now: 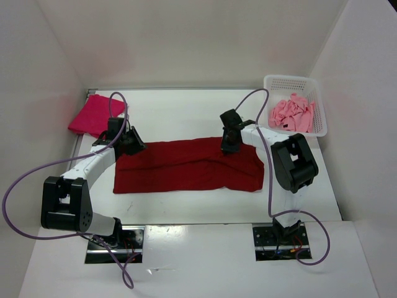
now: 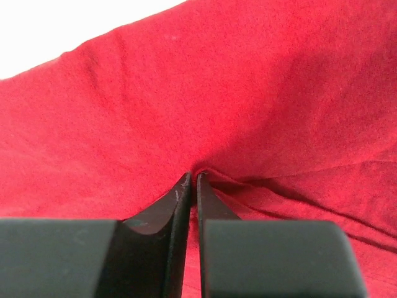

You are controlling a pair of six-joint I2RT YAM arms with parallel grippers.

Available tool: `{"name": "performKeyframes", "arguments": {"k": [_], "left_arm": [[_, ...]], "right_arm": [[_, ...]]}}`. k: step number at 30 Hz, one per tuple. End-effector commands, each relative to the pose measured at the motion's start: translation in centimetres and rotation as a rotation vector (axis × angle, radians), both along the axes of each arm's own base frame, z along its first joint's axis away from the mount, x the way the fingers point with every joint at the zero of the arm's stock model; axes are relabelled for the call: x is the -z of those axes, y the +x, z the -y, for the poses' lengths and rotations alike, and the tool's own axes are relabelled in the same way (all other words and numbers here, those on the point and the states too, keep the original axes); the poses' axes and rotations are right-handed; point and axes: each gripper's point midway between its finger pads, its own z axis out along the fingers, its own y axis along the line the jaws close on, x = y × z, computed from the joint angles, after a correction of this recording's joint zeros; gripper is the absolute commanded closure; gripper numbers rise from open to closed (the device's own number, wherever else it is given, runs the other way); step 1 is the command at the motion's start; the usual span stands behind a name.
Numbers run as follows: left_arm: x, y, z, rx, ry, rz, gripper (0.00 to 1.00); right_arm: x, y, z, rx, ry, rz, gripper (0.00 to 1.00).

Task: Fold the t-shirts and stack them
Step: Fold the other side of the tshirt into a rectangle

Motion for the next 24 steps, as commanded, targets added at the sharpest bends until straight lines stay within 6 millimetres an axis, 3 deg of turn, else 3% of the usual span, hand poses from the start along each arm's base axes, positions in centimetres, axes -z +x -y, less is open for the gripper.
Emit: {"name": "performKeyframes", "arguments": {"k": [1, 7, 14, 21, 24], "left_arm": [[-0.3, 0.5, 0.1, 0.013, -0.003, 0.028, 0.68], [-0.3, 0.5, 0.1, 0.013, -0.003, 0.028, 0.68], [-0.3, 0.5, 0.1, 0.013, -0.003, 0.028, 0.68], [-0.7, 0.7, 0.3, 0.019, -0.010, 0.037, 0.68], [-0.8, 0.6, 0.5, 0.025, -0.017, 0.036, 0.68]], "right_arm": [[-1.9, 0.5, -0.4, -0.005, 0.041, 0.055, 0.90], [-3.1, -0.8, -0.3, 0.006, 0.069, 0.047, 0.95], [-5.7, -4.2, -1.7, 0.029, 0.133, 0.045, 0.96], [-4.4, -9.2, -2.6, 0.031, 0.190, -0.043, 0.96], [-4.5, -10.5, -4.1, 0.015, 0.223, -0.046, 0.96]]}}
